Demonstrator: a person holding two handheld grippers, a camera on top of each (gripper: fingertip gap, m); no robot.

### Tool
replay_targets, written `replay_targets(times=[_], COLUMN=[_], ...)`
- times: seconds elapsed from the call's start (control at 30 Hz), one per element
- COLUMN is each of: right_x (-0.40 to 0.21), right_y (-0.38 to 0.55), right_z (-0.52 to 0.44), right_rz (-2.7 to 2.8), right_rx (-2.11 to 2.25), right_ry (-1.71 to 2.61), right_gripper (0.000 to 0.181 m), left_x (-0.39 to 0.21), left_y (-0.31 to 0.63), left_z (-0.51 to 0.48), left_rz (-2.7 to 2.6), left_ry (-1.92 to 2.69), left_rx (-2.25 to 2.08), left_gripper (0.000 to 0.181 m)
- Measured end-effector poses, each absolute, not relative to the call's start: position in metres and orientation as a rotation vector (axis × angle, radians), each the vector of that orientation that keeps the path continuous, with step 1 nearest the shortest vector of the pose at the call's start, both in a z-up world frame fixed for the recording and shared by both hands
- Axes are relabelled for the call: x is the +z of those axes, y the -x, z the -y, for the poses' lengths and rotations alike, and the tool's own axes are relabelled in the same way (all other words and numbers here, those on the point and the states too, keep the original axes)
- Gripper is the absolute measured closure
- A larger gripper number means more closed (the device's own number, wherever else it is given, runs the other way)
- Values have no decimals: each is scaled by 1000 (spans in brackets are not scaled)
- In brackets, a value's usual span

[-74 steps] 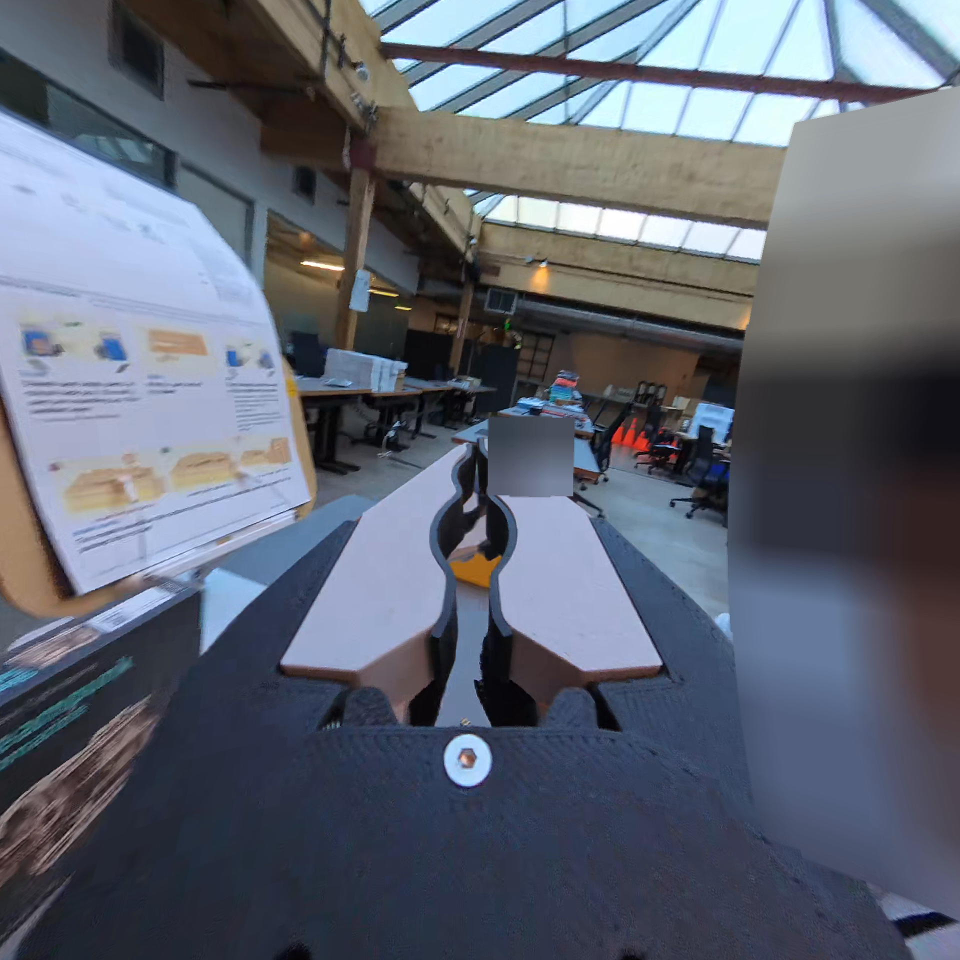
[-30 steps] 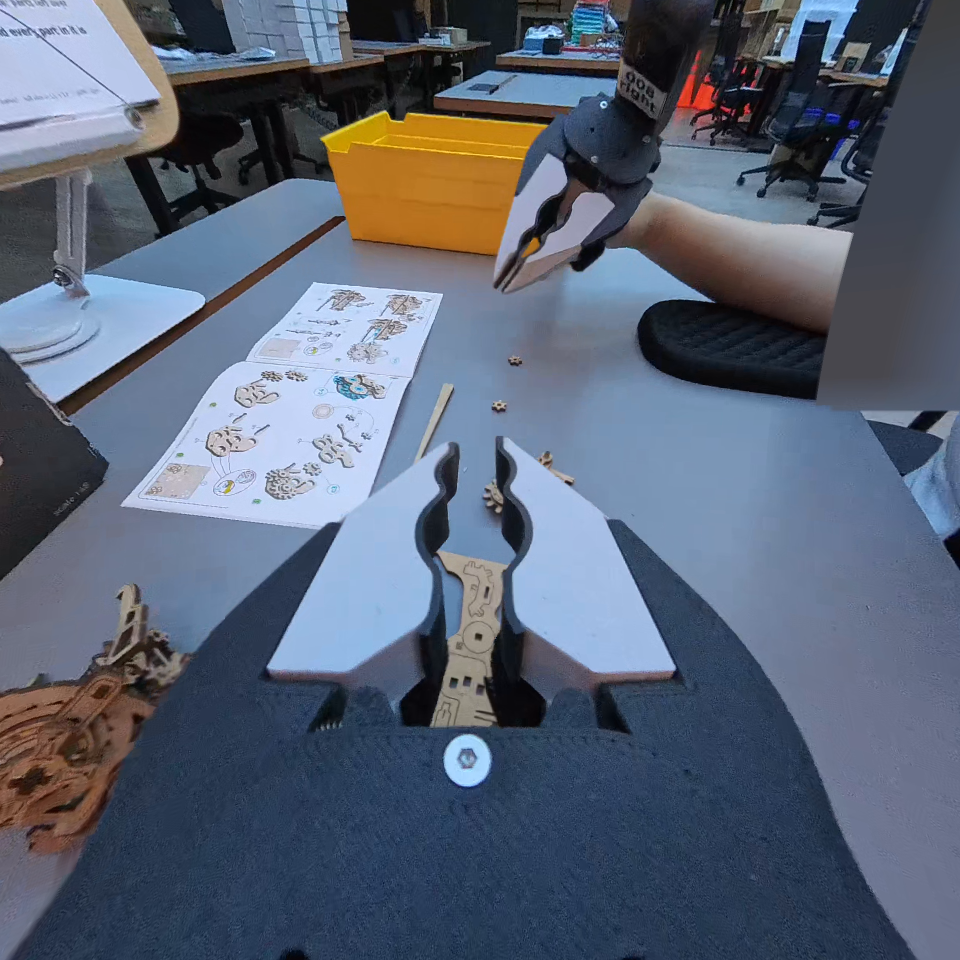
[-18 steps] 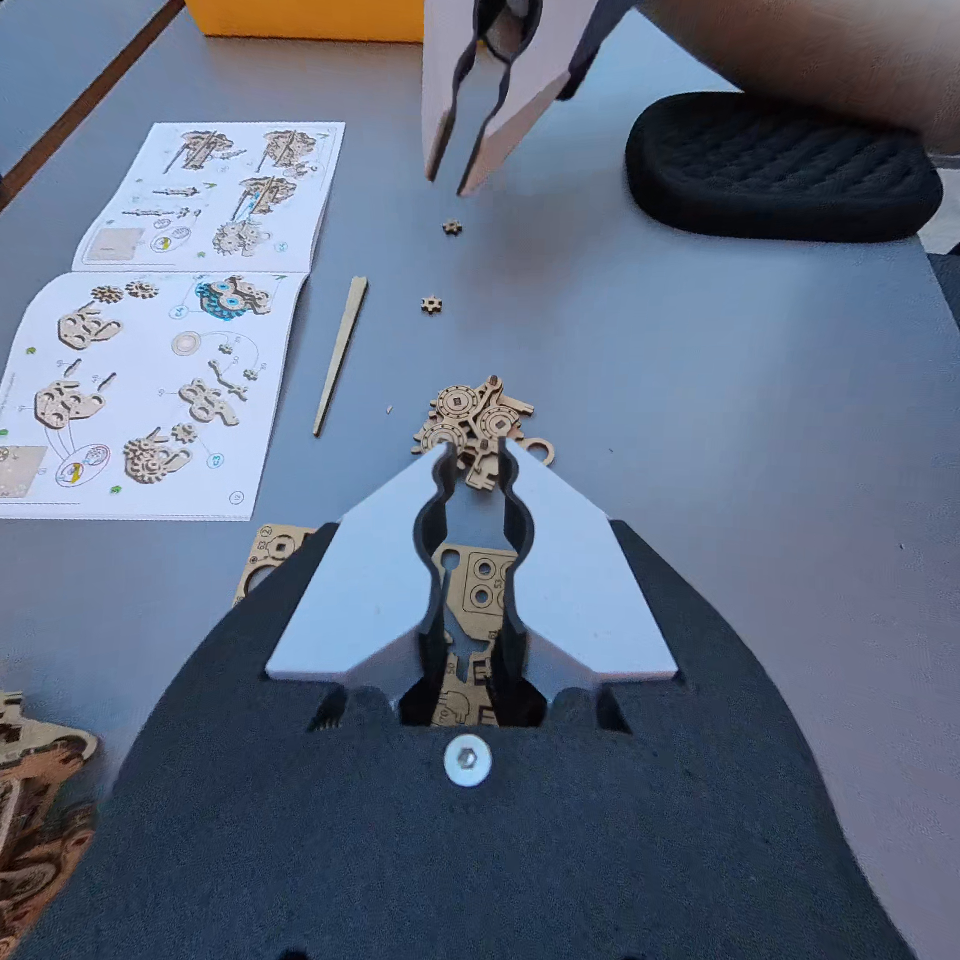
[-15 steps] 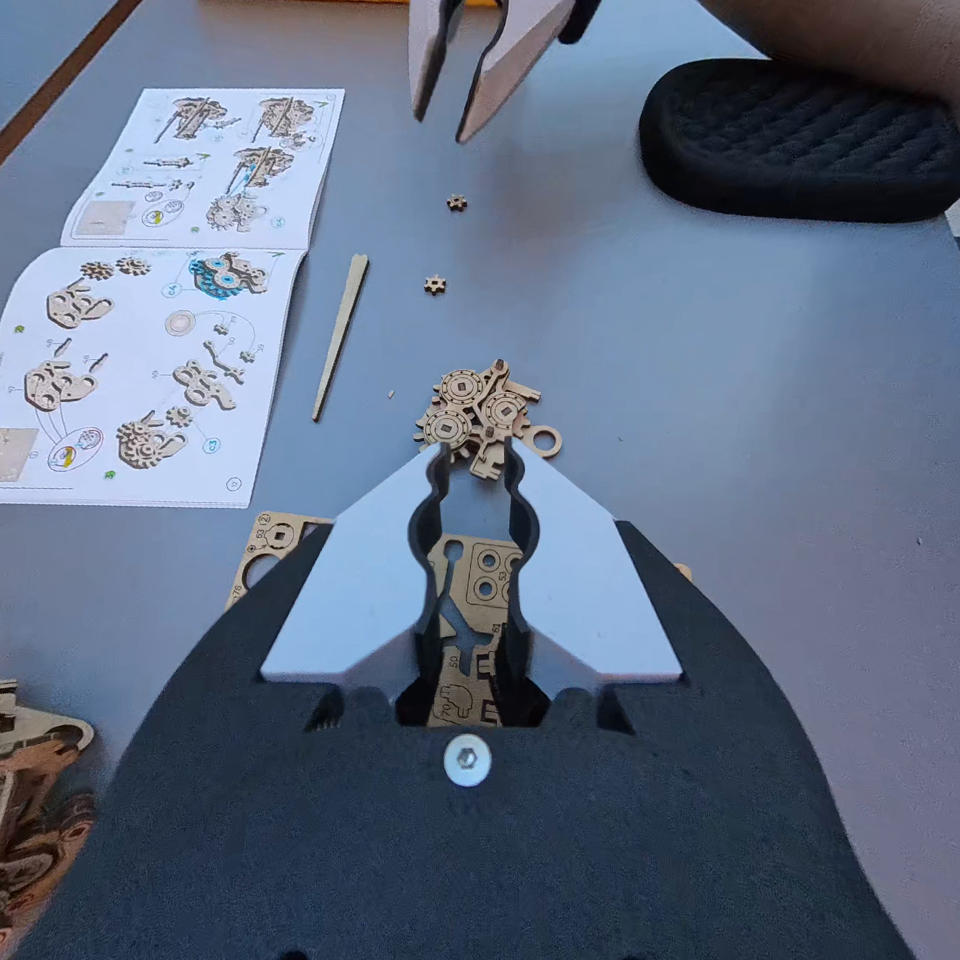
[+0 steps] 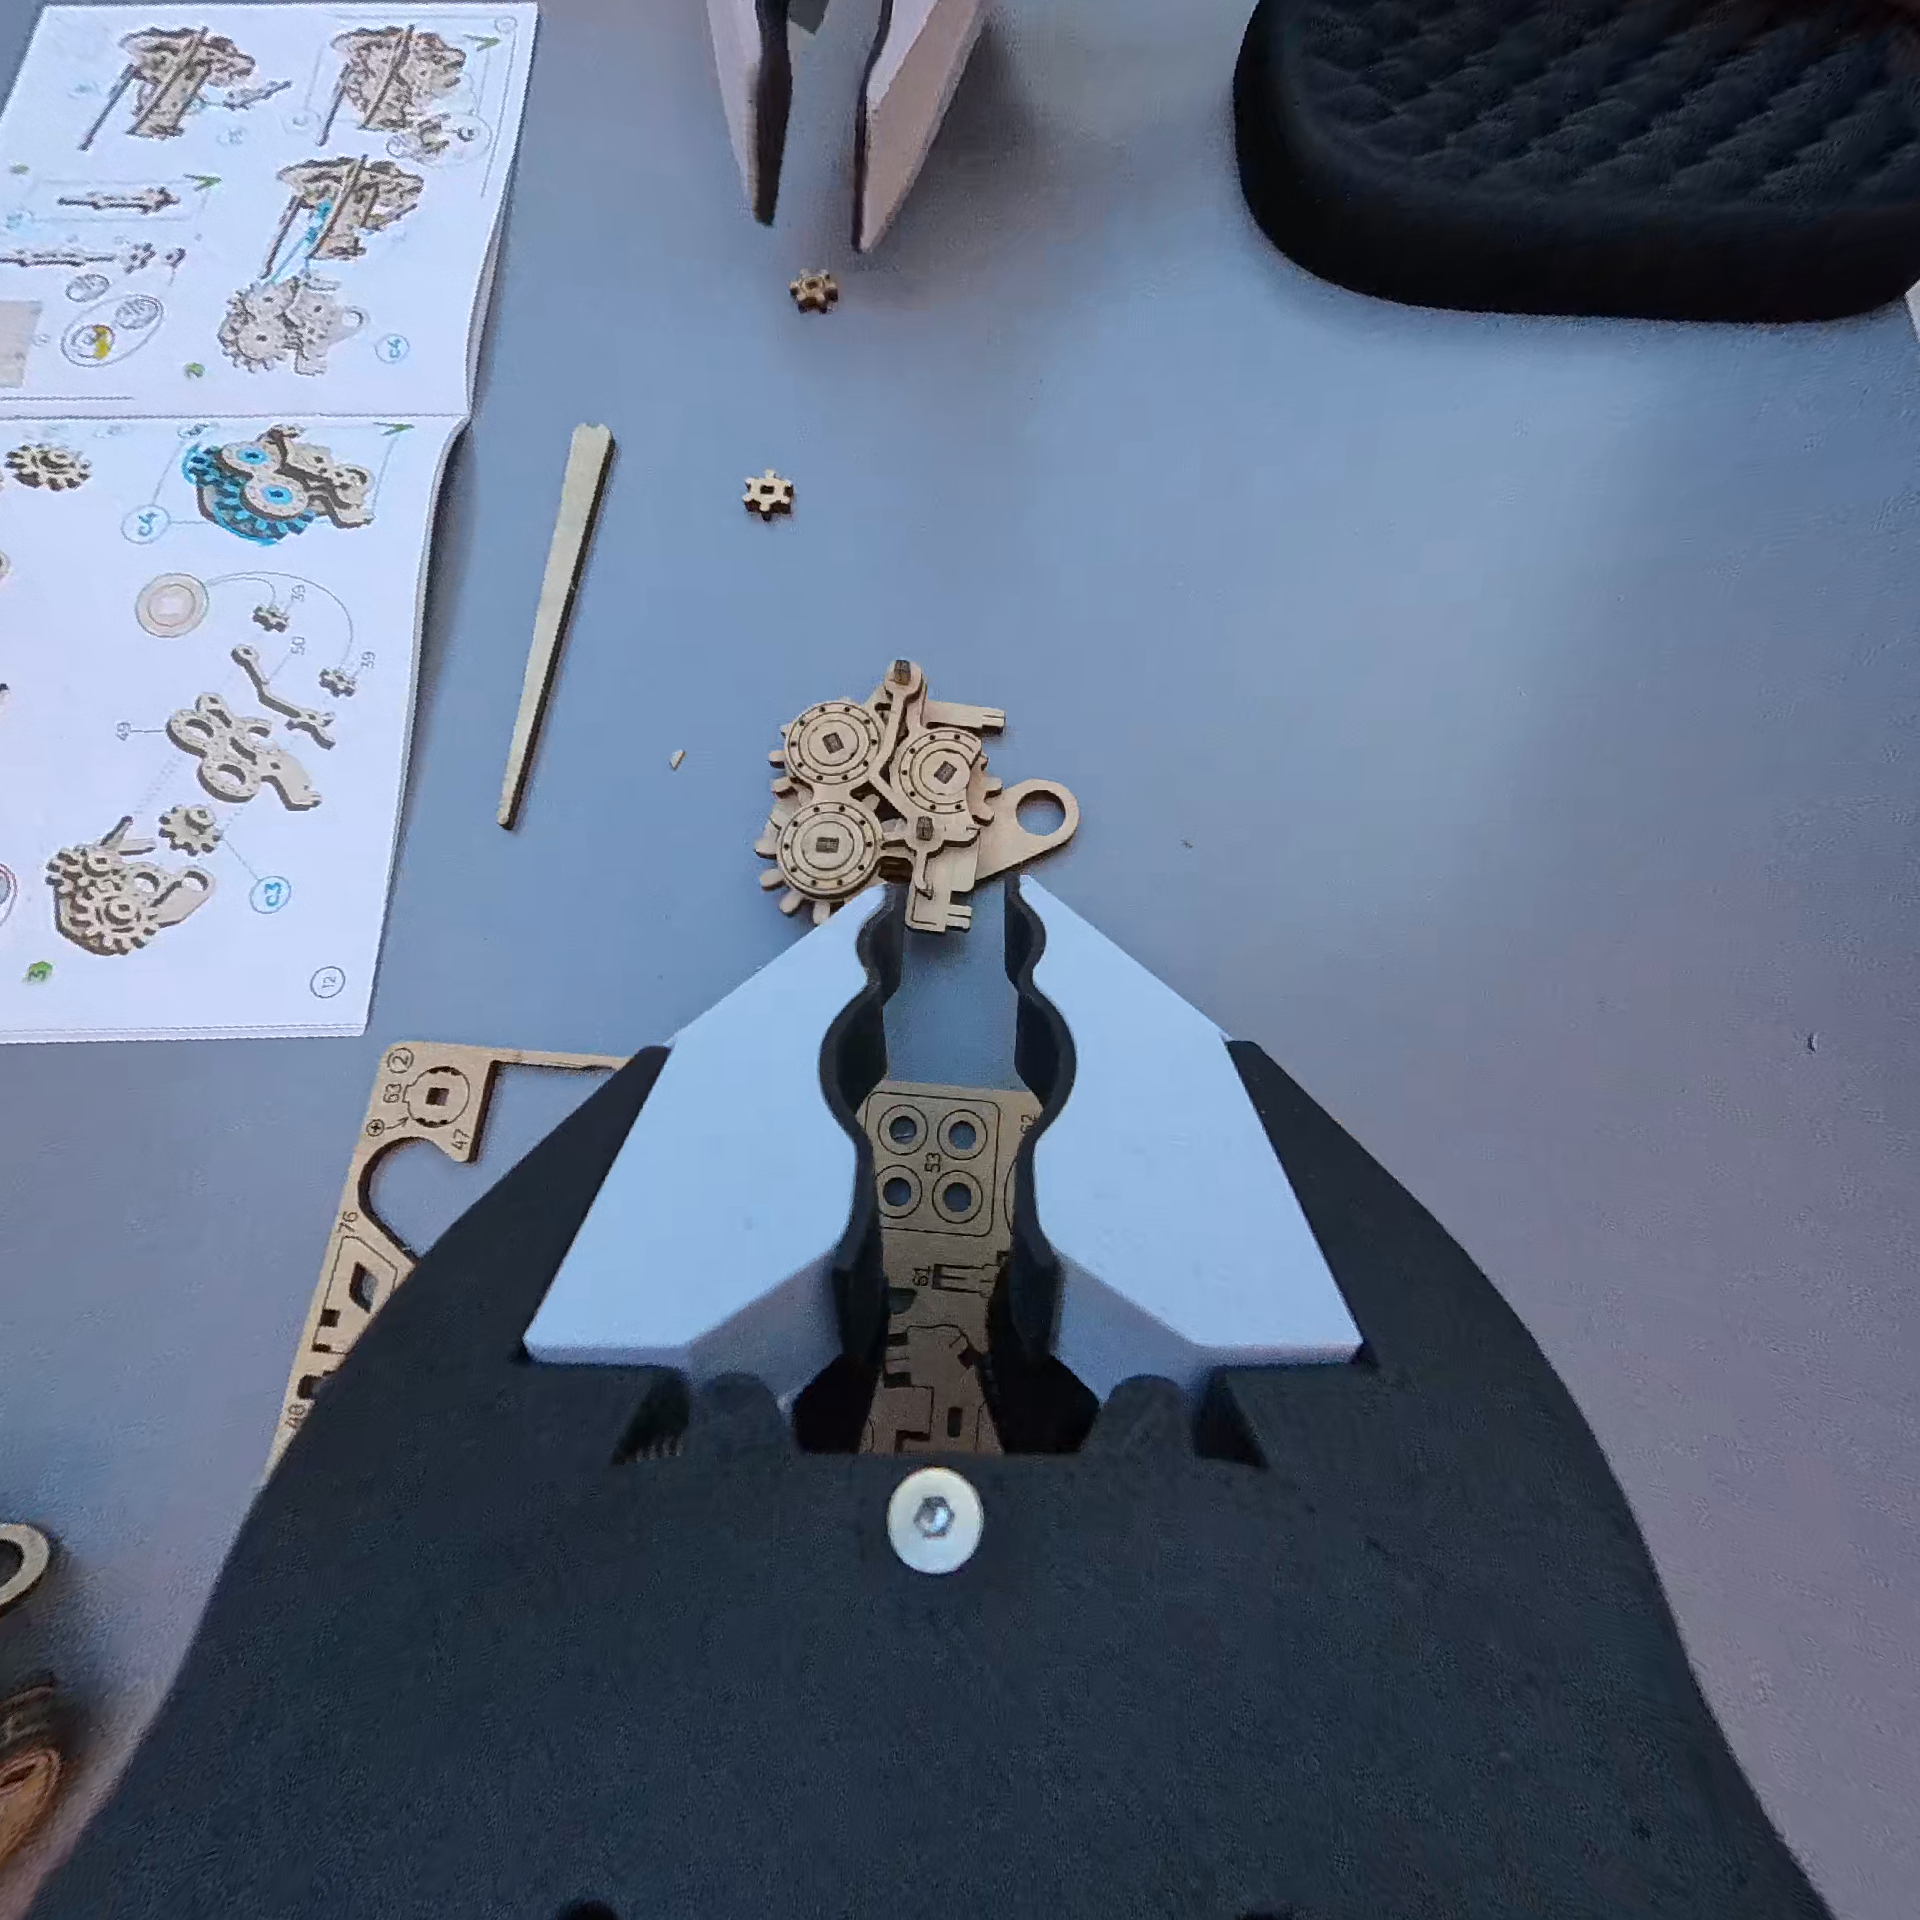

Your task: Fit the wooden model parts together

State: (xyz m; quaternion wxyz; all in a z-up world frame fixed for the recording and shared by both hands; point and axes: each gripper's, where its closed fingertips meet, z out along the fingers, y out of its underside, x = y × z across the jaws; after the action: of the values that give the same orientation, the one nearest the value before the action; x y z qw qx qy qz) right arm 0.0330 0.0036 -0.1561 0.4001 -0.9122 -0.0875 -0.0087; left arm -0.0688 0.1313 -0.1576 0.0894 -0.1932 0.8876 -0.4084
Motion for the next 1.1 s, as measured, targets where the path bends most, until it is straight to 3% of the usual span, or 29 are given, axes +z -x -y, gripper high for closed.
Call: replay_targets(times=[0.57,1.1], right_x=[-165,-116], right_y=[-33,21], right_z=[-5,-70], right_rz=[192,577], right_rx=[44,-380], right_ry=[2330,2183], right_gripper=[172,173], left_x=[-127,-109], left_y=[56,30], left_z=[-142,-168], left_rz=[-2487,-2294], left_ry=[655,1089], left_rx=[-1374,-1620], left_gripper=[166,168])
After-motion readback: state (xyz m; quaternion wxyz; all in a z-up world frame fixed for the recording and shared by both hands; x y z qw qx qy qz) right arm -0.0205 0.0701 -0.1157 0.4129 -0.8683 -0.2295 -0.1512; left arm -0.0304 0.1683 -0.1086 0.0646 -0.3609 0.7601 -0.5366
